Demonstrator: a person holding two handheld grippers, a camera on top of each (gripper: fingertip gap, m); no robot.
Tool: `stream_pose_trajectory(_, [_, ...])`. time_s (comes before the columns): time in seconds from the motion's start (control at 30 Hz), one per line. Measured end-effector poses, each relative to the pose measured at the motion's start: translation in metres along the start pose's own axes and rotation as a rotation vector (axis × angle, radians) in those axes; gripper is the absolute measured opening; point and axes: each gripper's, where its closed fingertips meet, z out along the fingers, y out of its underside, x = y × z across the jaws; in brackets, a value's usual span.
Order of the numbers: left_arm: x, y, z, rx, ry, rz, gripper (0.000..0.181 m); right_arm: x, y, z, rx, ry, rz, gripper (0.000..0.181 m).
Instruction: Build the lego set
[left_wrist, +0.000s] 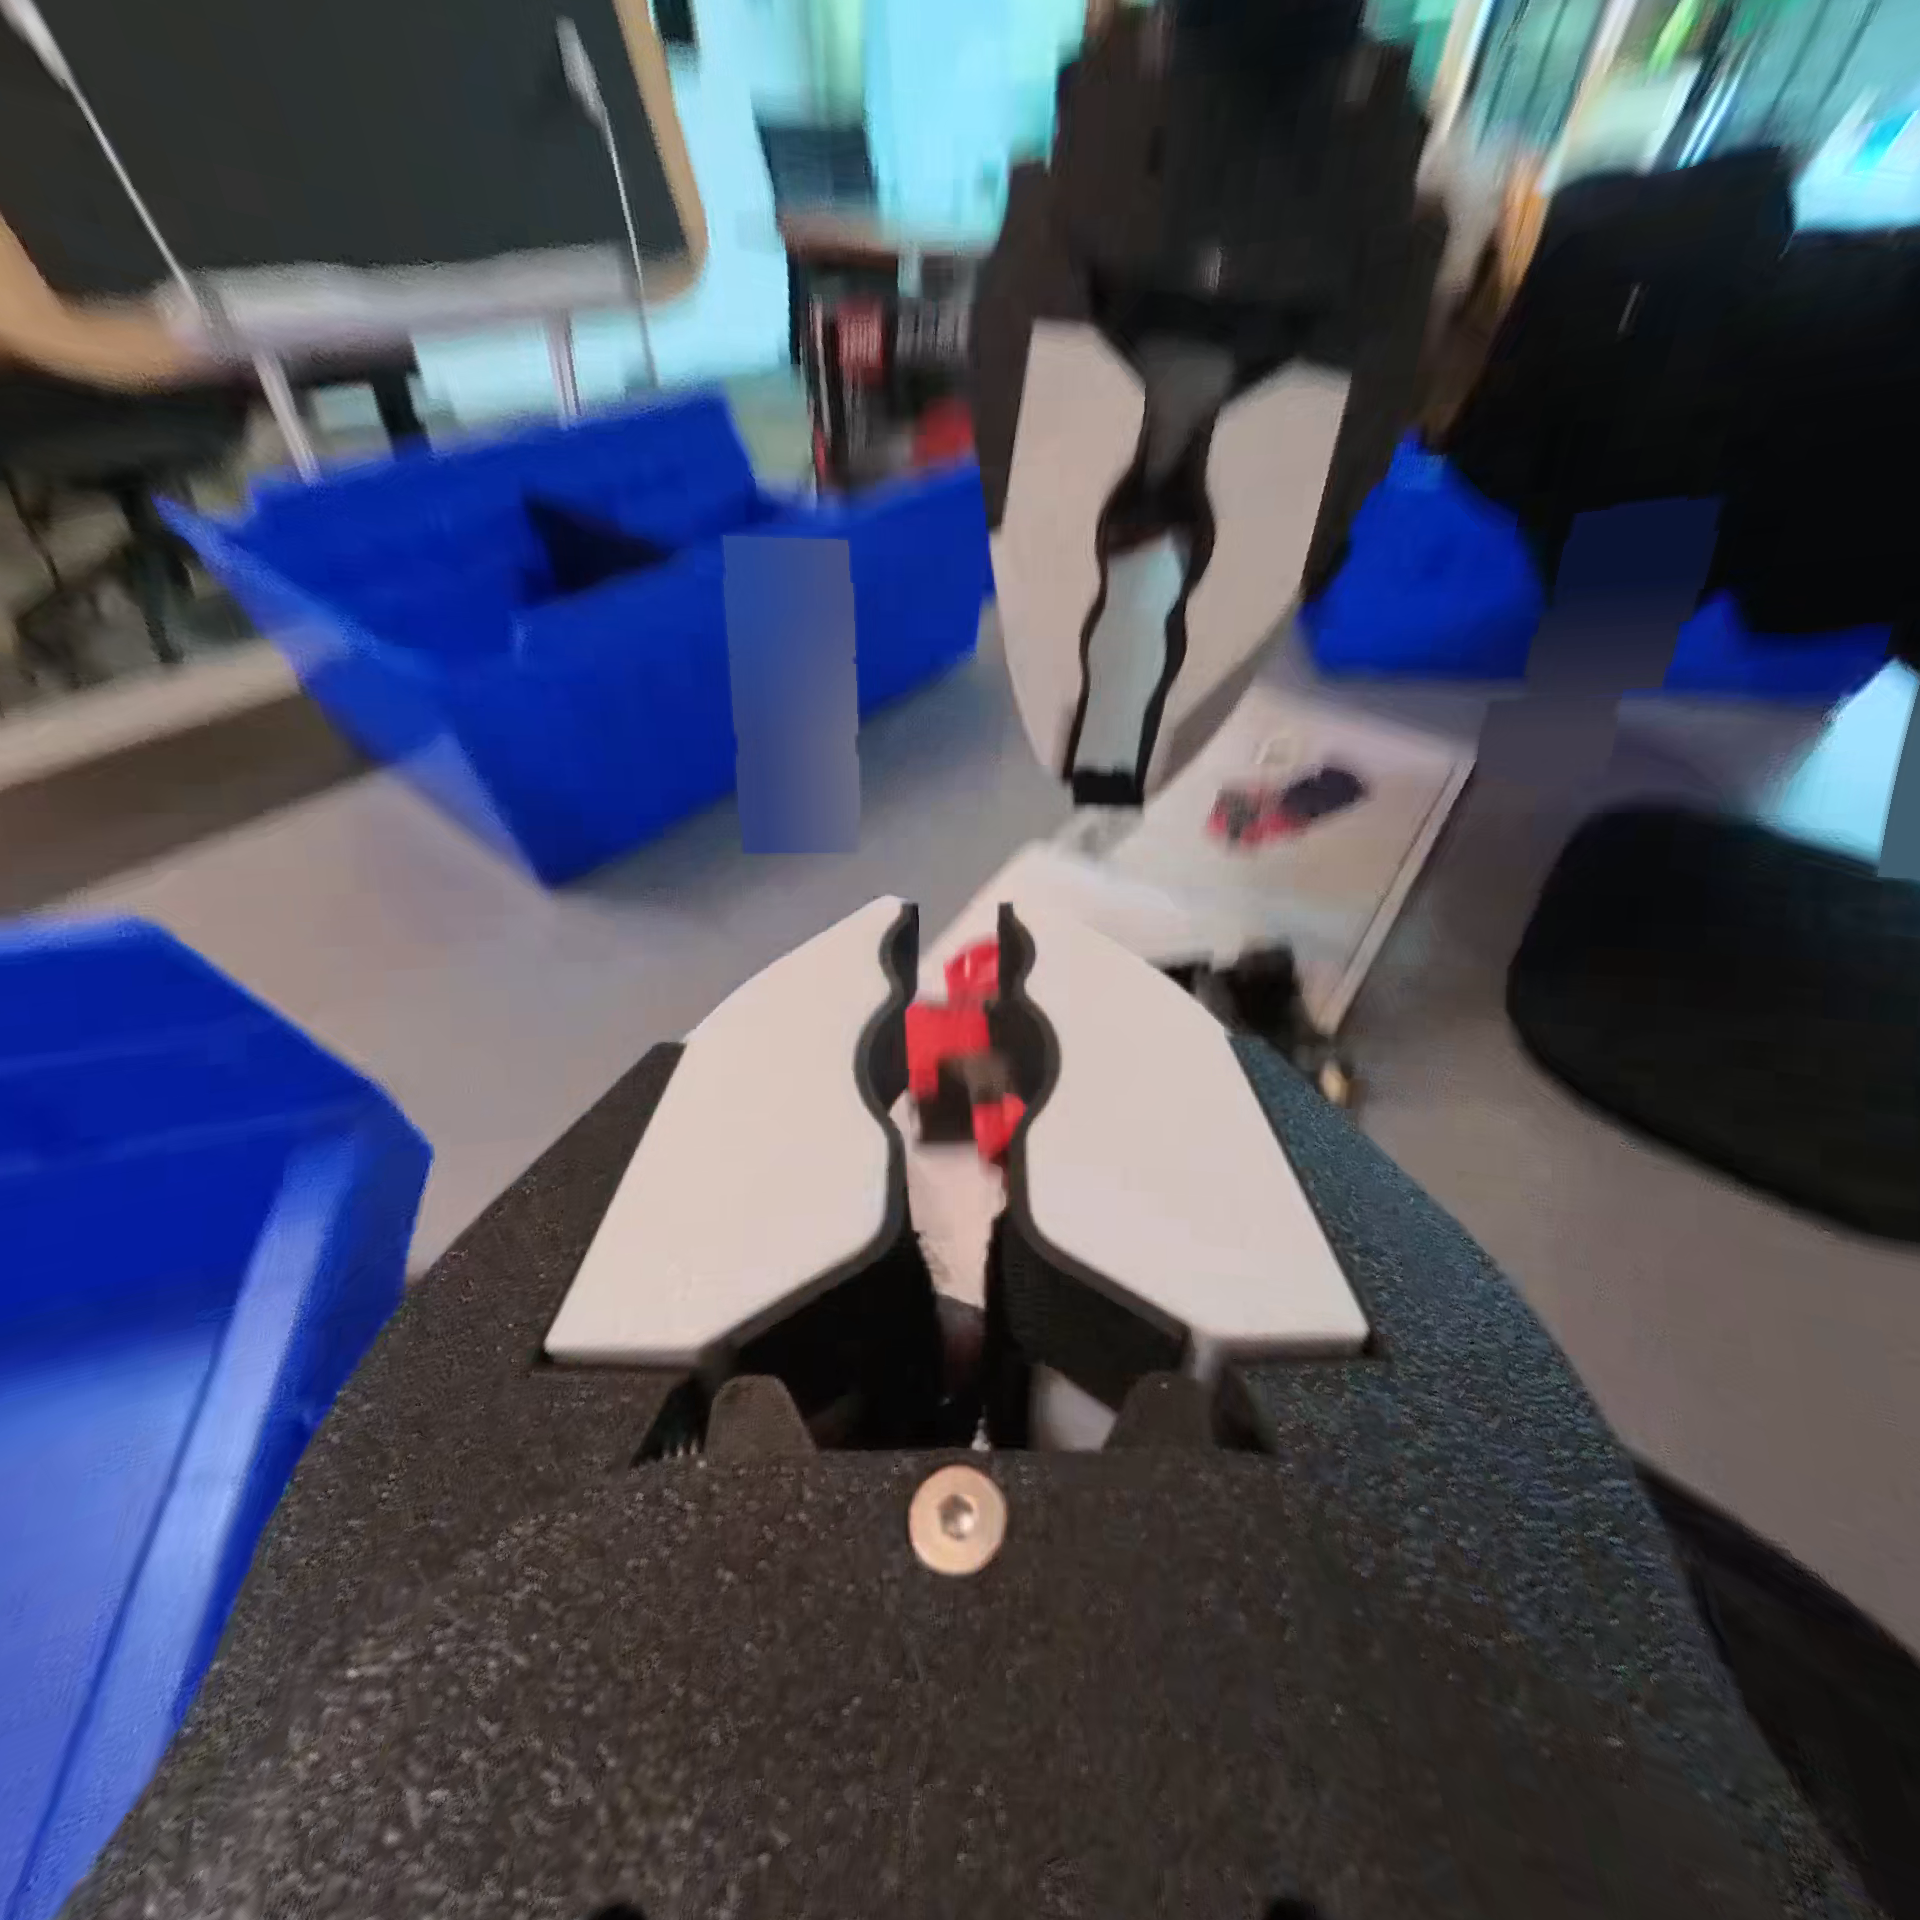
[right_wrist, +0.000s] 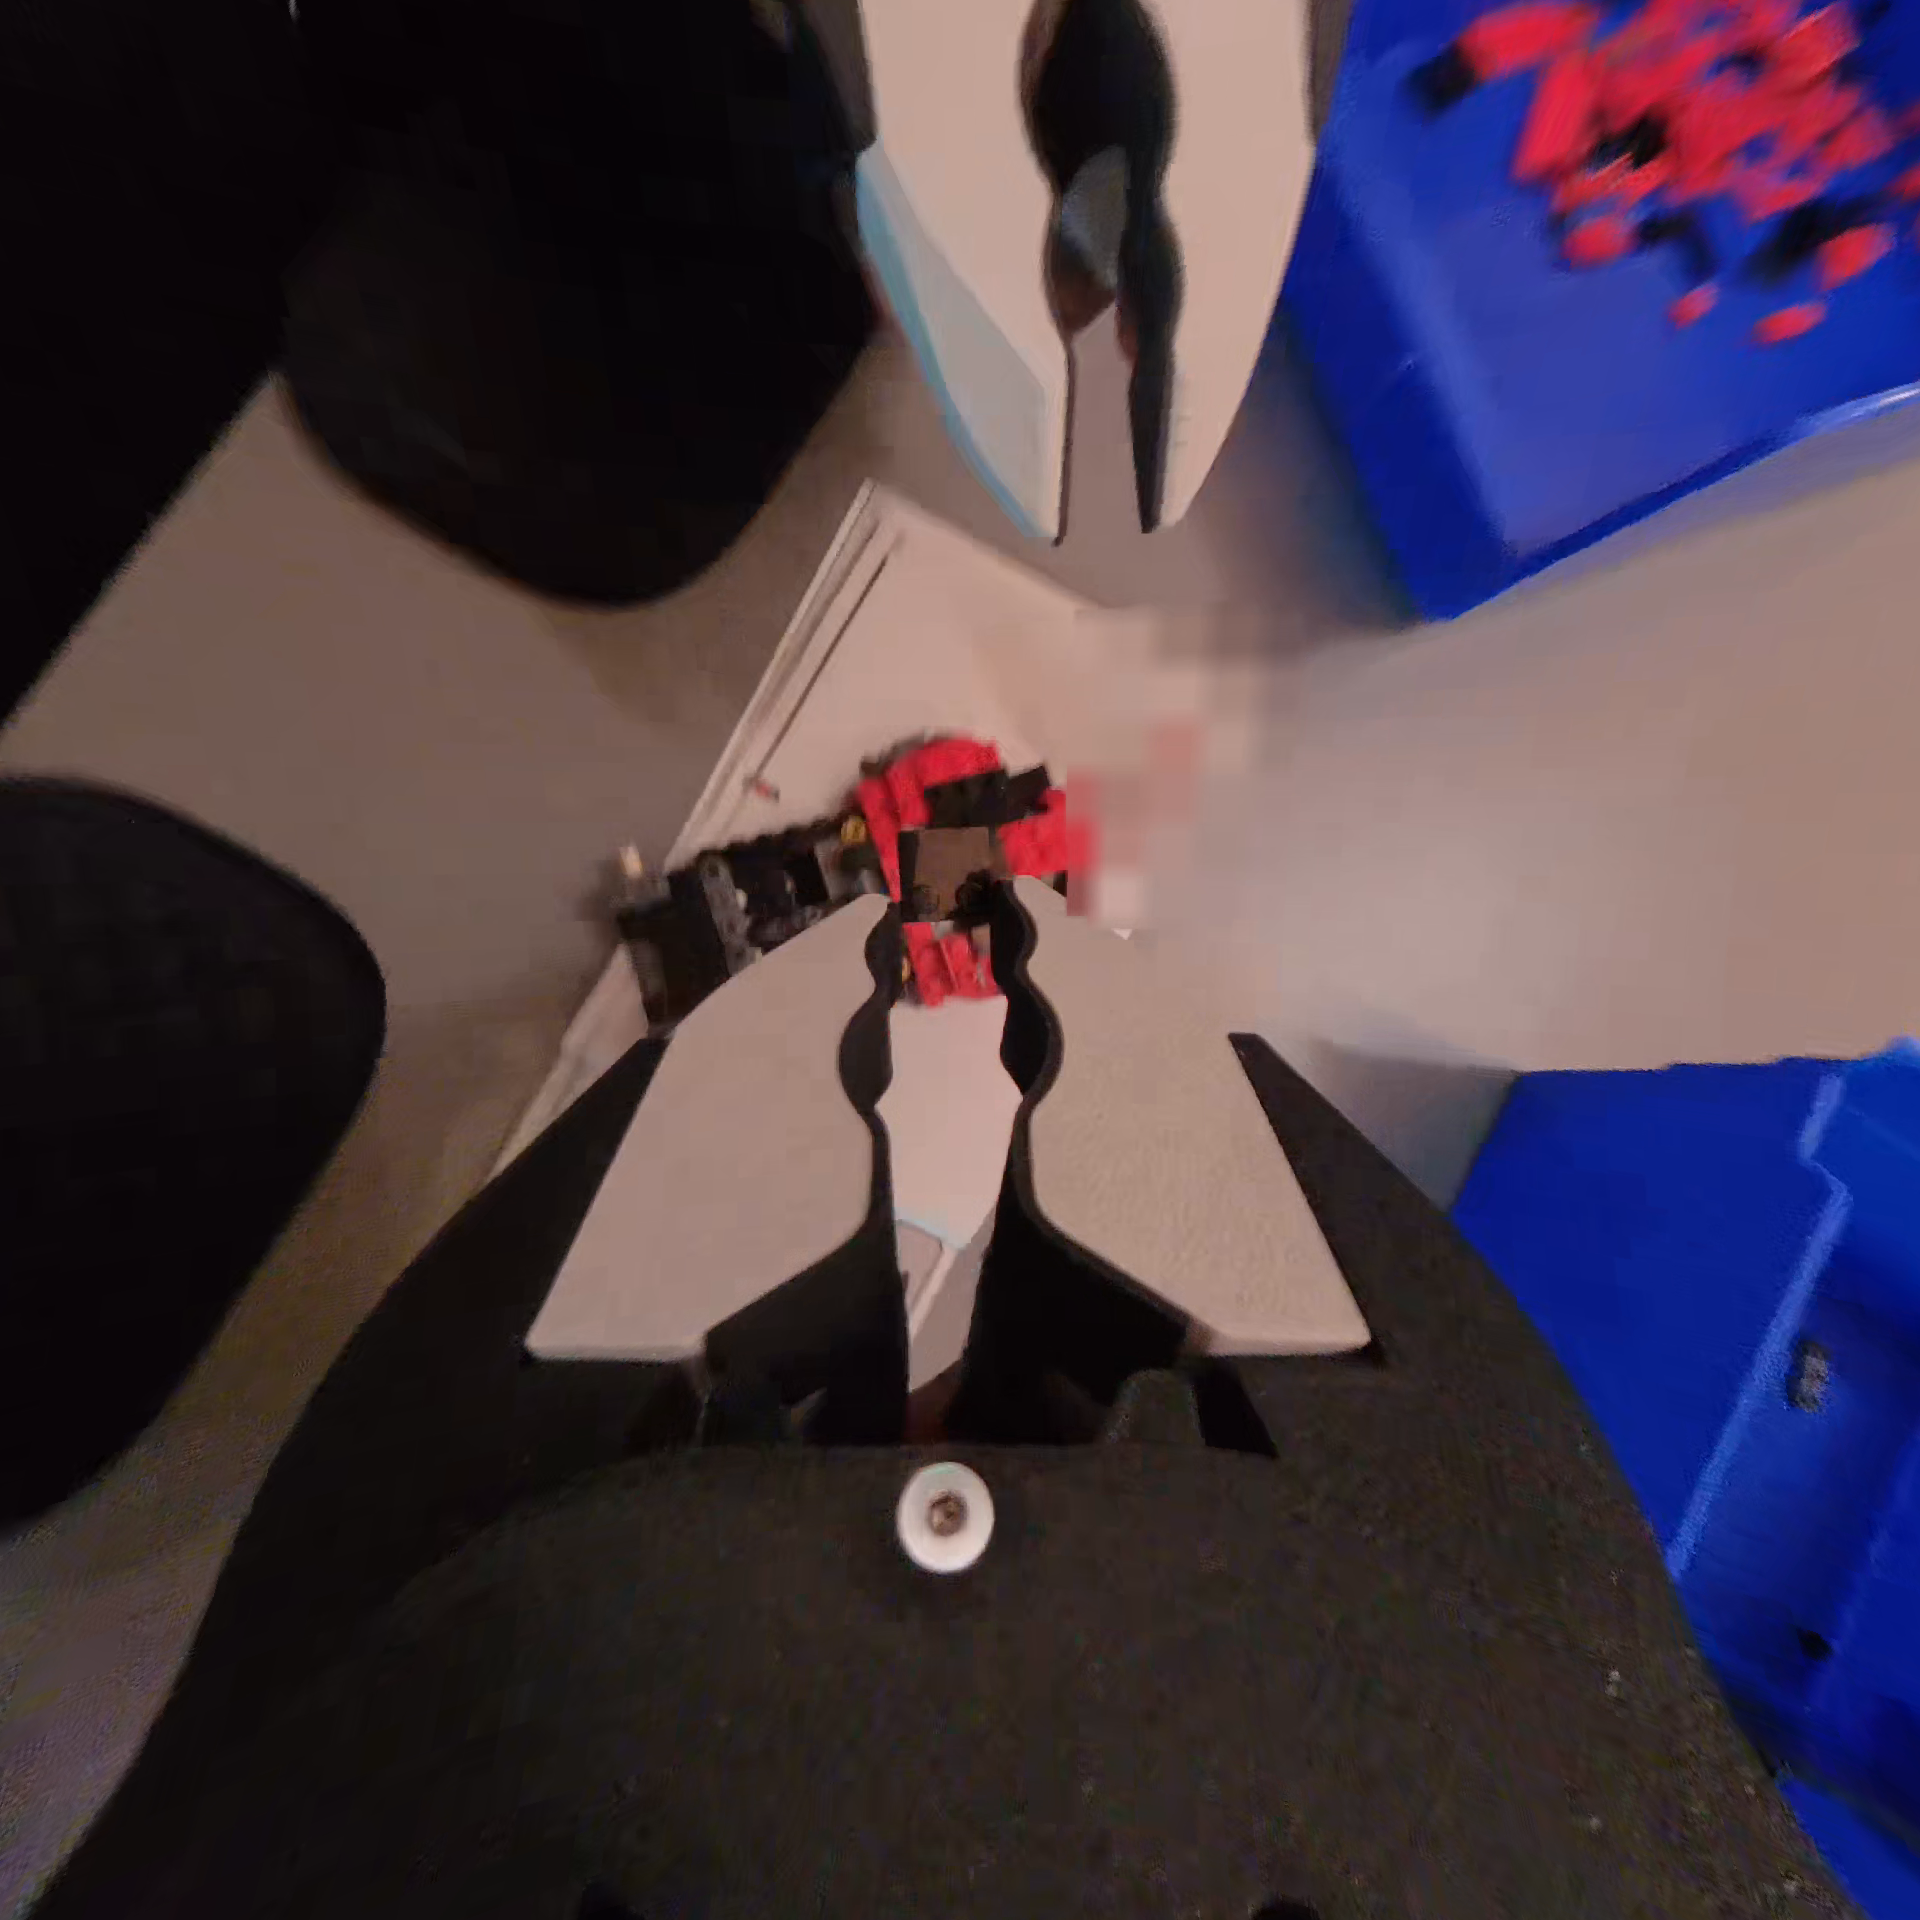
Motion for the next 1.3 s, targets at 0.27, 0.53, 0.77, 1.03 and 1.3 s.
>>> stream_pose_trajectory(0.27, [0.007,0.052,0.015,-0.26,0.028,0.016,0.013,0.017,0.042,0.044,-0.262,-0.22,-0.089,0.016])
stream_pose_trajectory(0.53, [0.011,0.062,0.019,-0.285,0.059,0.003,0.013,0.021,0.041,0.055,-0.368,-0.271,-0.127,0.016])
stream_pose_trajectory(0.77, [0.013,0.066,0.021,-0.297,0.071,0.006,0.013,0.02,0.044,0.058,-0.434,-0.291,-0.099,0.016])
stream_pose_trajectory(1.03, [0.012,0.066,0.021,-0.295,0.073,0.001,0.013,0.019,0.045,0.06,-0.463,-0.304,-0.098,0.017])
stream_pose_trajectory(1.3, [0.011,0.067,0.02,-0.295,0.073,-0.004,0.013,0.018,0.045,0.06,-0.47,-0.318,-0.086,0.019])
